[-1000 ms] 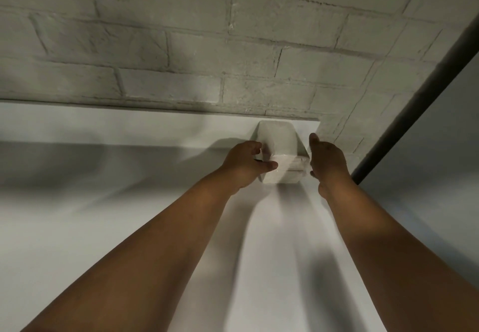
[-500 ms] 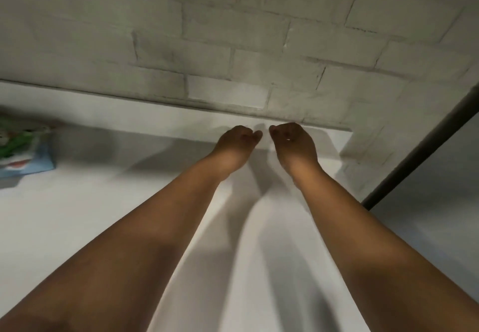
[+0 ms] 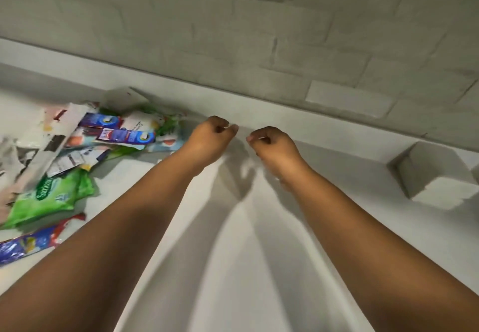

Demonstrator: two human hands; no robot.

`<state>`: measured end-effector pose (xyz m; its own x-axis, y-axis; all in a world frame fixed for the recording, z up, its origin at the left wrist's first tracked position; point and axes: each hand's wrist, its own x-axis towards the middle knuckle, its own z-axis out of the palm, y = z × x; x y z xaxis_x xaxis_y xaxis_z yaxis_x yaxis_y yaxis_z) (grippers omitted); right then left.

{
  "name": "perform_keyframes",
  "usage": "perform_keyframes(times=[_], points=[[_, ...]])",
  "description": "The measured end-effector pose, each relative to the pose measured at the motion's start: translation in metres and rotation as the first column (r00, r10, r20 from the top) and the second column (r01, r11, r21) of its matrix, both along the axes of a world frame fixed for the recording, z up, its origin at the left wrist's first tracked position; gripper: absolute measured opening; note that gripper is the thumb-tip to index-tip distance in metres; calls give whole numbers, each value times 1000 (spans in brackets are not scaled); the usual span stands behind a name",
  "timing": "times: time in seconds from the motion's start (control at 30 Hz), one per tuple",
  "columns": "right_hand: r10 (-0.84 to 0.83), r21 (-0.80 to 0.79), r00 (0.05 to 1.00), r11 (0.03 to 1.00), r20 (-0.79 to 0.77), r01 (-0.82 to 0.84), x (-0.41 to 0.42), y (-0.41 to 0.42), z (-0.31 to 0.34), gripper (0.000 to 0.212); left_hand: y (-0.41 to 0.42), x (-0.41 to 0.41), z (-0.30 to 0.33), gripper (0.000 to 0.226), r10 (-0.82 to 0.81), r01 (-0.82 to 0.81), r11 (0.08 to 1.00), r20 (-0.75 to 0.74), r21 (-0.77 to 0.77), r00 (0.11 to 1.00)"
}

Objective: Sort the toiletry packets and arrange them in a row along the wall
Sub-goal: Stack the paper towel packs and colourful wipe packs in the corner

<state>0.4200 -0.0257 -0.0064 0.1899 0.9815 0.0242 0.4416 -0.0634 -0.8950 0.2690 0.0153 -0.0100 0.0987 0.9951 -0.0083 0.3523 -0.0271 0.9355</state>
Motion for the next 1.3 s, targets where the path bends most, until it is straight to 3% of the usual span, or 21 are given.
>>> perform_keyframes(times=[0.43, 0.7, 0.77, 0.87, 0.93, 1.0, 1.07, 1.17, 1.3], points=[[-3, -28, 978, 1000, -210, -3, -199, 85, -9, 5, 71, -214, 29, 25, -21, 24, 998, -52, 61, 998], [-103, -89, 990, 992, -94, 94, -234, 133, -5, 18, 136, -265, 29, 33, -19, 34, 995, -162, 89, 987], [-154, -140, 986, 980, -64, 144, -233, 141, -8, 20, 150, -266, 24, 34, 4, 43, 990, -340, 132, 940], [-170, -253, 985, 953, -1, 164, -230, 152, -23, 21, 168, -259, 16, 32, -47, 137, 987, -662, 85, 748], [-164, -319, 986, 934, 16, 161, -229, 157, -32, 22, 176, -253, 9, 33, -125, 190, 982, -782, -8, 611], [-186, -342, 983, 924, -9, 172, -228, 160, -38, 19, 184, -248, -1, 36, -173, 211, 975, -830, -69, 530], [-209, -319, 977, 924, 38, 210, -225, 163, -44, 15, 187, -245, -7, 38, -192, 207, 974, -835, -97, 516], [-221, -270, 935, 916, 276, 296, -215, 167, -51, 15, 191, -244, -11, 37, -188, 198, 976, -825, -95, 532], [-241, -240, 848, 891, 472, 386, -205, 167, -68, 32, 194, -245, -16, 39, -159, 184, 981, -815, -66, 557]])
